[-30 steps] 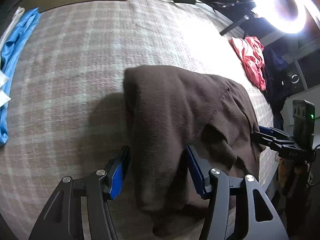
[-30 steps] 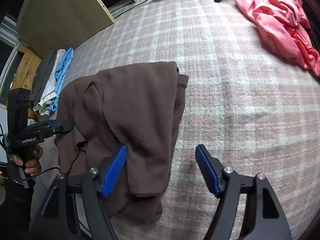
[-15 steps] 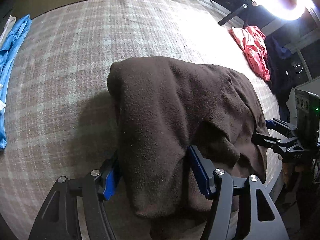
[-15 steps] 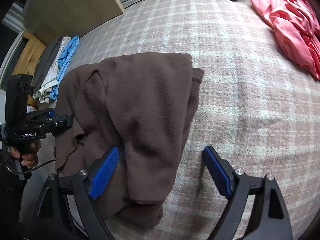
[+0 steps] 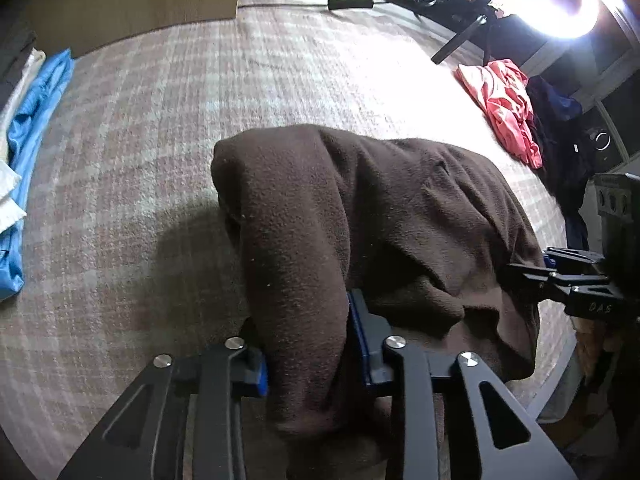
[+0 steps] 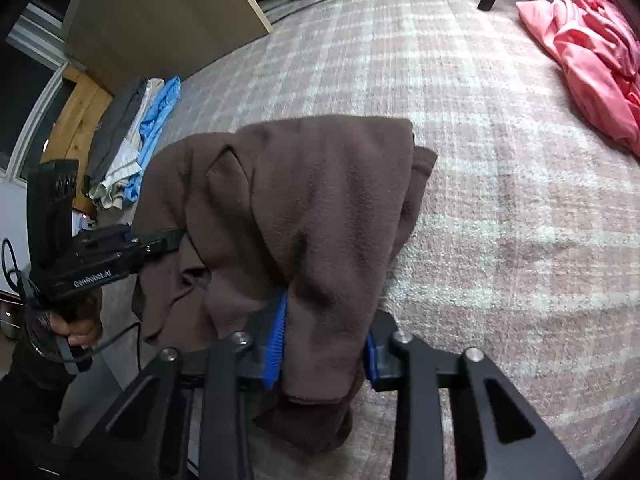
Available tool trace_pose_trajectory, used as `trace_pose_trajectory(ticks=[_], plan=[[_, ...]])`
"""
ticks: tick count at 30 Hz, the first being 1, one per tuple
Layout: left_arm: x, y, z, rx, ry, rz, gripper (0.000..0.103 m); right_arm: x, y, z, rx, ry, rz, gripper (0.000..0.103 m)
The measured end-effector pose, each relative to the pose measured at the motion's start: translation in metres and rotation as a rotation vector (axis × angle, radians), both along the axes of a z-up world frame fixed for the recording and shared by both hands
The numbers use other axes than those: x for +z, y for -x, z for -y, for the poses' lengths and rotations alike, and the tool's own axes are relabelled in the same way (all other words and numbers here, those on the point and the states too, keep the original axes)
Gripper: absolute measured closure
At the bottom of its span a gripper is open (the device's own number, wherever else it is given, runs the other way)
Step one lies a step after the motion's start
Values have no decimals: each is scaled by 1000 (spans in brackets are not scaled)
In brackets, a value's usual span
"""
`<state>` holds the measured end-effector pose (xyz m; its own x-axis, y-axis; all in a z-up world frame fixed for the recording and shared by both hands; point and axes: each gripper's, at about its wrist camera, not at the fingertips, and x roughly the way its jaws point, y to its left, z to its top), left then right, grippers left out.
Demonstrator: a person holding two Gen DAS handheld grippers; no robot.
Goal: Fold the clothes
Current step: 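Lift the folded bundle with both tools and carry it toward the cabinet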
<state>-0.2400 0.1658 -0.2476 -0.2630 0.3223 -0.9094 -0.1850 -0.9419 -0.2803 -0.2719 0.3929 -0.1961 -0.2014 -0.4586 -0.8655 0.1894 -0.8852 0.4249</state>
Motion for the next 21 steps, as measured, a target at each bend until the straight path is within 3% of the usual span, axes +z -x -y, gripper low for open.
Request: trace_pose_trajectory(ticks=[4,12,15,21], plan=[[12,-6,6,30,-42,-23,80,19,-6,-9,-8,44,-25,78],[74,-25,31,80,-37,-154,80,83,-14,12,55,129,-150,78],[102,-34,64,100,-16,-204,80,105,-14,33,100,151,-195,78],[144,-45,149,146,27,-271,80,142,-16,122,185,139,-285,79]])
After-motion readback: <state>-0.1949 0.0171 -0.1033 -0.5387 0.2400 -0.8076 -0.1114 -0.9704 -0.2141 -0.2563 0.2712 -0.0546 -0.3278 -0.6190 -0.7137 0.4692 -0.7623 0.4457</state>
